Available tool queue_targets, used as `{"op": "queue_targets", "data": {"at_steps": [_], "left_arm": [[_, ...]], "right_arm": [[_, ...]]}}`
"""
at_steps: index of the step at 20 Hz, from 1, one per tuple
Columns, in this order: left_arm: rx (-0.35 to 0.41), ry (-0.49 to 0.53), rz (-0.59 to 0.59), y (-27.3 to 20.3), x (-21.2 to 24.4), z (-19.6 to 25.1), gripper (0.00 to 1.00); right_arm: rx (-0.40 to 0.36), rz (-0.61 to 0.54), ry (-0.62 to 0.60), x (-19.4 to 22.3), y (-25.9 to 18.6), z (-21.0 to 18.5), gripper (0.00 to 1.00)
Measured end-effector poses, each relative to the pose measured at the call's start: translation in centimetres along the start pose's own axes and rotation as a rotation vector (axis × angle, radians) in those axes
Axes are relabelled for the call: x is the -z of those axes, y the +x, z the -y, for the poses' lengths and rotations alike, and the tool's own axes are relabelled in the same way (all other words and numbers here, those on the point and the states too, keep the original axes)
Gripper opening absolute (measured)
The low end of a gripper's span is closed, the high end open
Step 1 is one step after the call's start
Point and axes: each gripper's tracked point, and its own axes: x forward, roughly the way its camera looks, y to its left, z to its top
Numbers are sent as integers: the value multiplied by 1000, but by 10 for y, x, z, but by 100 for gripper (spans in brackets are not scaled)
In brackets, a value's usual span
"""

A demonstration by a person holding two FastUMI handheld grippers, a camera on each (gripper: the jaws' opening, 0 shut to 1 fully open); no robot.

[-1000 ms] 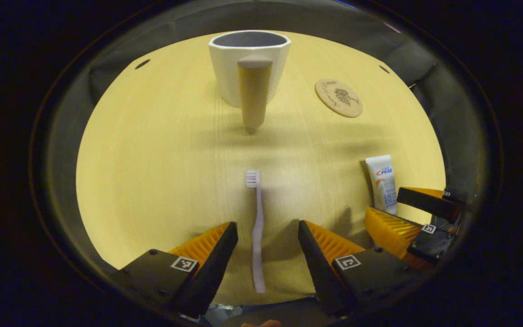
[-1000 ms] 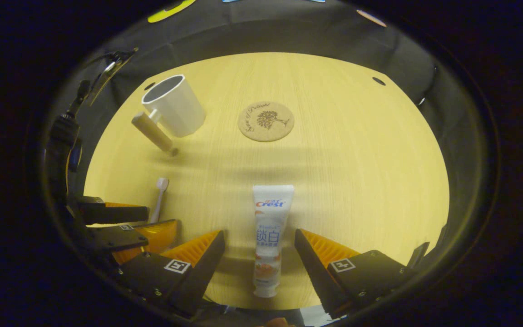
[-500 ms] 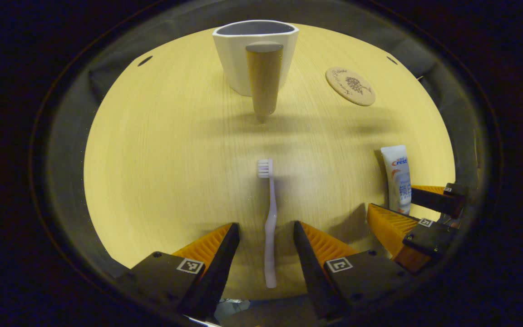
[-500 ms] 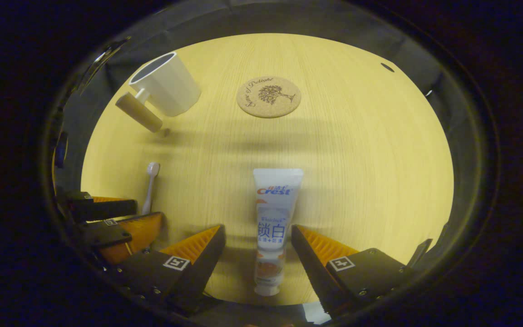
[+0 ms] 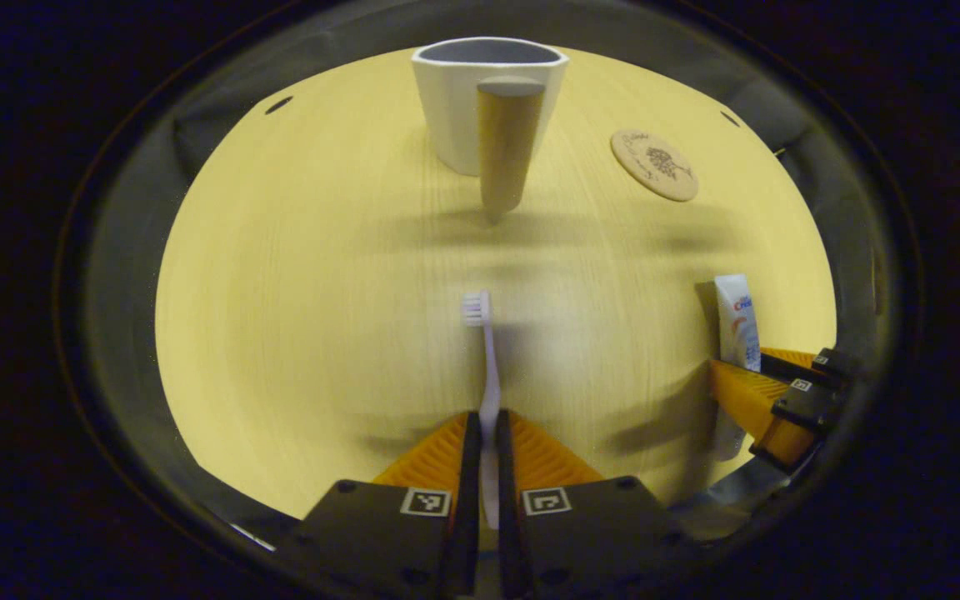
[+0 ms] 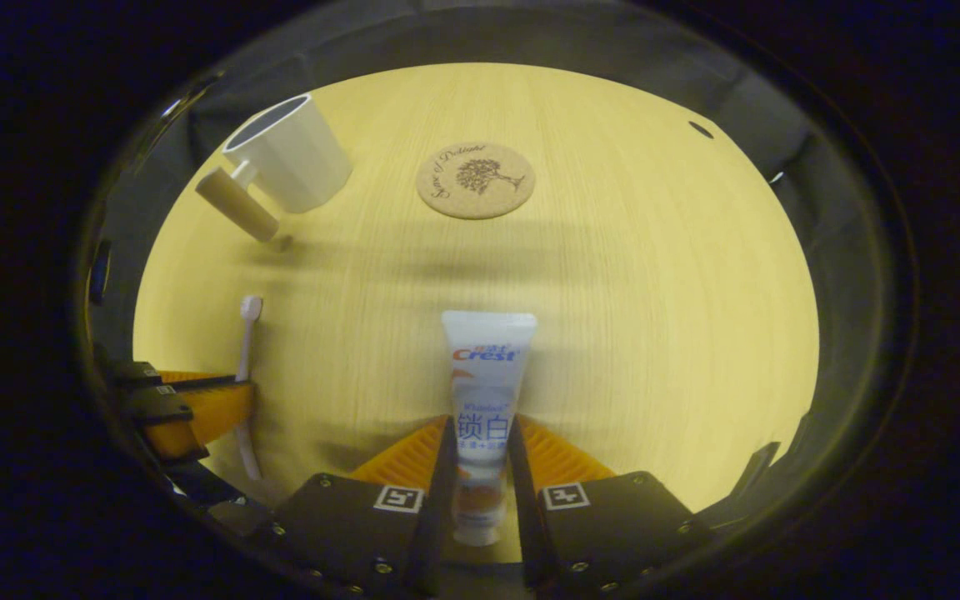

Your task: Put the toothbrush and toothpaste on the desktop into the cup, then pick up the cup and place it on the coaster on the desktop.

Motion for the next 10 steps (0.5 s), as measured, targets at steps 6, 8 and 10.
{"op": "queue_targets", "data": {"at_steps": [6, 8, 10], "left_arm": [[18, -15, 42, -2, -1, -2, 12], [24, -9, 65, -2, 0, -1, 13], [46, -6, 95, -2, -1, 4, 14]], "right_arm": [[-5, 31, -4, 2, 2, 3, 28], [-26, 54, 3, 1, 1, 0, 19], [-51, 70, 28, 1, 0, 0, 19]]}}
